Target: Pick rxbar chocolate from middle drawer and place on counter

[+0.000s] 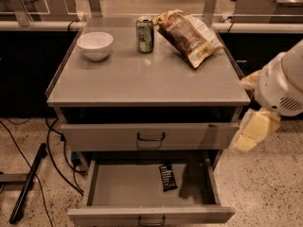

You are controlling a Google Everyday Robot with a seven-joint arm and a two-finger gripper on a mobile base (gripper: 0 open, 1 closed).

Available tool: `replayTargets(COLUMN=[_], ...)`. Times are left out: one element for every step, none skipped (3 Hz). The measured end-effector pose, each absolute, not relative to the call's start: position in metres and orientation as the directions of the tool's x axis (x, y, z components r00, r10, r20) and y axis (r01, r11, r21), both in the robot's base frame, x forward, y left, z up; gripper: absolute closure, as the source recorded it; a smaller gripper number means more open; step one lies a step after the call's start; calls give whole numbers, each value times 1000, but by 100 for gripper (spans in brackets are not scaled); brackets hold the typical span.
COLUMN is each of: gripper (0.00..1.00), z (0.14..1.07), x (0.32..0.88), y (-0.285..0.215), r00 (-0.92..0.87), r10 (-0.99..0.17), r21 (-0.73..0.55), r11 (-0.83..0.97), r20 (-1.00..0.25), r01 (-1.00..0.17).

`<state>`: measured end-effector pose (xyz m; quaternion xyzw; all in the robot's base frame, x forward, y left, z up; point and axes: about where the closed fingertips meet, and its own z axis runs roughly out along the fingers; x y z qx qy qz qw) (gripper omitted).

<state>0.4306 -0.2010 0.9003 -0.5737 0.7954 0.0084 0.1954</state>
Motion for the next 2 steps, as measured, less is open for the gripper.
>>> replayTargets(gripper=[46, 71], z=[842, 804], x=[430, 433], y=[-177, -156], r00=[-251, -234], r10=[-886, -871], r21=[-174, -152], r11=[339, 326], r20=[-390, -433], r01=[-924, -933])
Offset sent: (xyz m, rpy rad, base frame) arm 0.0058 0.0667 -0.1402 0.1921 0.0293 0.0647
